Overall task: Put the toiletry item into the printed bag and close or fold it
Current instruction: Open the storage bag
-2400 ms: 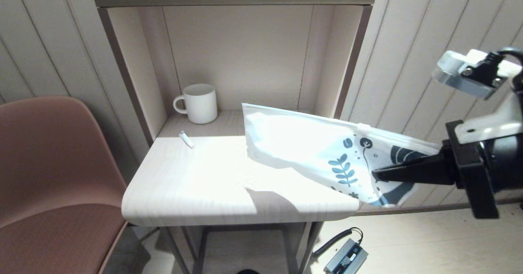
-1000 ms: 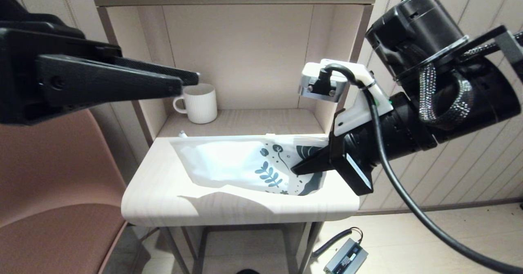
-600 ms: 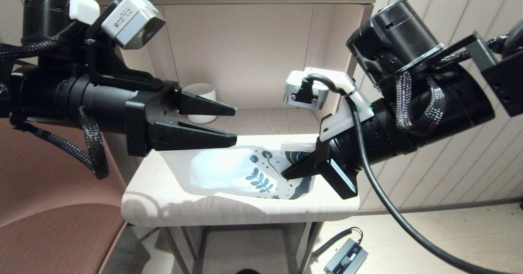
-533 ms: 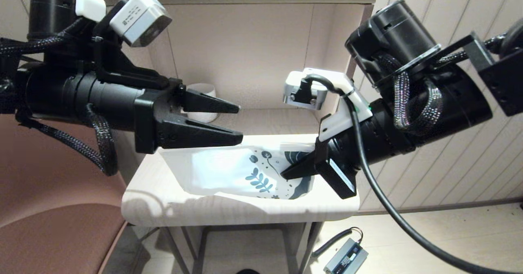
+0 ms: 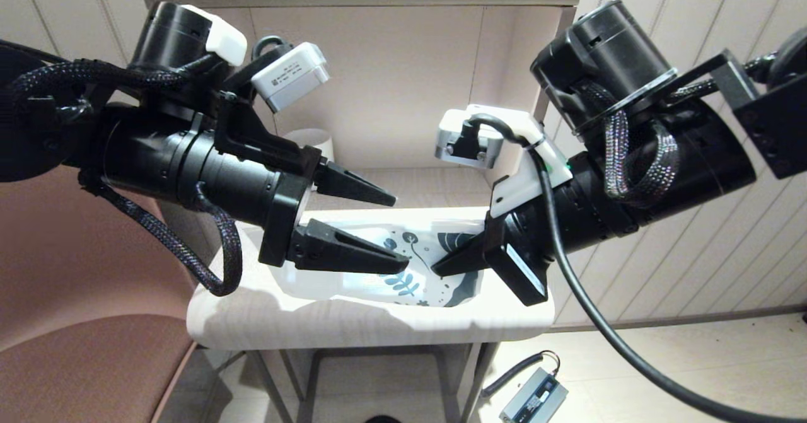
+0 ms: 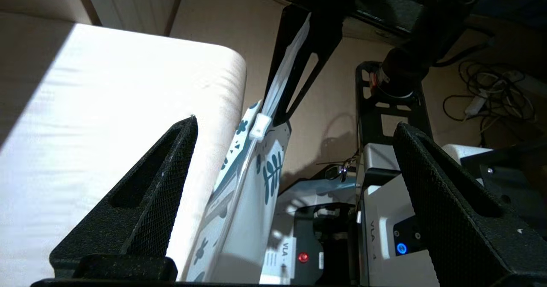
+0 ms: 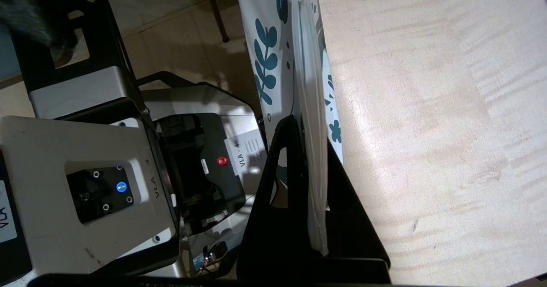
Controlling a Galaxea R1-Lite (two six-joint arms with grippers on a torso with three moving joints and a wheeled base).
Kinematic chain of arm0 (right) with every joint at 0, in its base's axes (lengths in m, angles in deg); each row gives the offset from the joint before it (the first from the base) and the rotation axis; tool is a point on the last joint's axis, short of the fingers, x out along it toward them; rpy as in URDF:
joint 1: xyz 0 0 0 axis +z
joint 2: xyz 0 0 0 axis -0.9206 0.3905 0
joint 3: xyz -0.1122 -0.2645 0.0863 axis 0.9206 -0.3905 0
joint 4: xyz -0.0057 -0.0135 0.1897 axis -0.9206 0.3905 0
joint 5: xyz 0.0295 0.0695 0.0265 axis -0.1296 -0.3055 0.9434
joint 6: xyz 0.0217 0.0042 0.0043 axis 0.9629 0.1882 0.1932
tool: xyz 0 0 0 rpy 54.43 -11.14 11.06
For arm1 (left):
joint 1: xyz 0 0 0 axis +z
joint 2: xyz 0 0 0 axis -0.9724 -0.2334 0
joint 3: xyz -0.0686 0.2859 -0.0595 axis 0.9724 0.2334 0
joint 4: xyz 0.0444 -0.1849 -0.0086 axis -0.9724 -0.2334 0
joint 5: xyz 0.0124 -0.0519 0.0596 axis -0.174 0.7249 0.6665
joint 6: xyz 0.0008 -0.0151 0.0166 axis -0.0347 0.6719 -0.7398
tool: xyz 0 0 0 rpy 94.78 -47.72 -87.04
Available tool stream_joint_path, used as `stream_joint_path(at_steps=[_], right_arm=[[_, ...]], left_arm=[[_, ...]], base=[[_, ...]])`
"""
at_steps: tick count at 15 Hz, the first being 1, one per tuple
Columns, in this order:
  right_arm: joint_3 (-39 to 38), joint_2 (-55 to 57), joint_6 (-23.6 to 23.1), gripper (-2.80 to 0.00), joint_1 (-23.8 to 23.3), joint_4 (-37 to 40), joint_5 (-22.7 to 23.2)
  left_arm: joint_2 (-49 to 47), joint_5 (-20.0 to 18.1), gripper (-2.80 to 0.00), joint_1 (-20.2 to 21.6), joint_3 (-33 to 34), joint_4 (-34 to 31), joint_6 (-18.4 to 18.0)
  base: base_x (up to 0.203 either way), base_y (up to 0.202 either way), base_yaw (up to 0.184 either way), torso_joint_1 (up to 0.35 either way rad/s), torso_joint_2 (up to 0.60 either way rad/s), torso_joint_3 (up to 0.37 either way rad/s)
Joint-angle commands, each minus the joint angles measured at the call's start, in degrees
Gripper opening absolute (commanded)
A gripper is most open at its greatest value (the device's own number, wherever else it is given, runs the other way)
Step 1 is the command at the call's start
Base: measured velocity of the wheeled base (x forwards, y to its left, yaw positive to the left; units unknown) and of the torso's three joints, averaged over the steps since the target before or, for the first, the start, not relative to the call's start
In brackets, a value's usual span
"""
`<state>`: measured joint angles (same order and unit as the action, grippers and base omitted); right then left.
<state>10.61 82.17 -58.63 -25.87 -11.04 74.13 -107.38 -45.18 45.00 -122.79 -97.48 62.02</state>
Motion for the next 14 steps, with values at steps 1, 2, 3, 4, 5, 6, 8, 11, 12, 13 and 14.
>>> stream_joint_path(at_steps=[1, 2, 3, 4, 5, 6, 8, 11, 12, 13, 14], right_arm=[[0.3, 0.0, -0.1, -2.80, 0.0, 0.2, 0.1], [0.4, 0.1, -0.1, -2.80, 0.1, 0.2, 0.1], [0.4, 0.2, -0.1, -2.80, 0.1, 0.1, 0.2], [0.4, 0.4, -0.1, -2.80, 0.1, -0.6, 0.2], [0.3, 0.4, -0.1, -2.80, 0.0, -1.2, 0.2], [0.3, 0.4, -0.1, -2.80, 0.0, -1.3, 0.2], [0.4, 0.3, -0.1, -2.80, 0.1, -1.3, 0.2], [0.4, 0.4, -0.1, -2.80, 0.0, -1.3, 0.3], [0.4, 0.4, -0.1, -2.80, 0.0, -1.3, 0.3], [0.5, 0.3, -0.1, -2.80, 0.0, -1.3, 0.3], [0.7, 0.3, -0.1, -2.80, 0.1, -1.3, 0.4]], left_arm=[[-0.6, -0.2, 0.00, -0.1, -0.3, -0.1, 0.0], [-0.9, -0.2, 0.00, -0.2, -0.7, -0.1, 0.0], [-1.6, -0.1, 0.00, -0.8, -1.3, -0.1, 0.0], [-2.1, 0.9, 0.00, -1.6, -1.7, -0.1, 0.0], [-2.3, 2.1, 0.00, -2.2, -1.8, -0.1, -0.1], [-2.2, 2.2, 0.00, -2.4, -2.0, -0.1, 0.0], [-2.2, 2.2, 0.00, -2.6, -2.4, -0.2, 0.0], [-1.8, 2.2, -2.80, -2.6, -2.1, -0.2, 0.0], [-1.7, 2.2, -2.80, -2.6, -2.2, -0.2, 0.0], [-1.7, 2.2, -2.80, -2.6, -2.2, -0.2, 0.0], [-1.6, 2.2, -2.80, -2.7, -1.8, -0.2, 0.0]], base=[[0.000, 0.000, 0.000, 0.000, 0.00, 0.000], [0.000, 0.000, 0.000, 0.000, 0.00, 0.000], [0.000, 0.000, 0.000, 0.000, 0.00, 0.000], [0.000, 0.000, 0.000, 0.000, 0.00, 0.000], [0.000, 0.000, 0.000, 0.000, 0.00, 0.000], [0.000, 0.000, 0.000, 0.000, 0.00, 0.000], [0.000, 0.000, 0.000, 0.000, 0.00, 0.000], [0.000, 0.000, 0.000, 0.000, 0.00, 0.000], [0.000, 0.000, 0.000, 0.000, 0.00, 0.000], [0.000, 0.000, 0.000, 0.000, 0.00, 0.000], [0.000, 0.000, 0.000, 0.000, 0.00, 0.000]])
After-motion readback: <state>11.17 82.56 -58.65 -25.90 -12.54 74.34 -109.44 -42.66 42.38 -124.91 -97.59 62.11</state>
